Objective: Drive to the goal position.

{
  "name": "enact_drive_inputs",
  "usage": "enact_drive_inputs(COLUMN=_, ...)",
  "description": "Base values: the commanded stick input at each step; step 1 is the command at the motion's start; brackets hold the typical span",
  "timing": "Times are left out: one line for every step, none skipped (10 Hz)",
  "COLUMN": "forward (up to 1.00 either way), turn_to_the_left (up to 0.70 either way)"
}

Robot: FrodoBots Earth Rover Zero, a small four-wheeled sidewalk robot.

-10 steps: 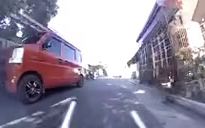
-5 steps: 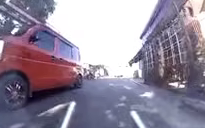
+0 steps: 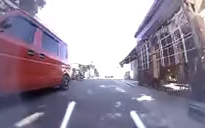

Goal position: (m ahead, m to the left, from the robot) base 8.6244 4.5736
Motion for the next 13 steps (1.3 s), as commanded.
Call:
enact_drive_inputs(forward=1.00, turn_to_the_left=0.07)
enact_drive_inputs(forward=1.00, turn_to_the_left=0.10)
enact_drive_inputs(forward=1.00, turn_to_the_left=0.01)
enact_drive_inputs(forward=1.00, turn_to_the_left=0.05)
enact_drive_inputs(forward=1.00, turn_to_the_left=0.05)
enact_drive_inputs(forward=1.00, turn_to_the_left=0.03)
enact_drive_inputs(forward=1.00, turn_to_the_left=0.00)
enact_drive_inputs(forward=1.00, turn_to_the_left=0.00)
enact_drive_inputs(forward=1.00, turn_to_the_left=0.00)
enact_drive_inputs(forward=1.00, turn_to_the_left=0.01)
enact_drive_inputs(forward=1.00, turn_to_the_left=0.03)
enact_drive_inputs(forward=1.00, turn_to_the_left=-0.40)
enact_drive_inputs(forward=1.00, turn_to_the_left=-0.40)
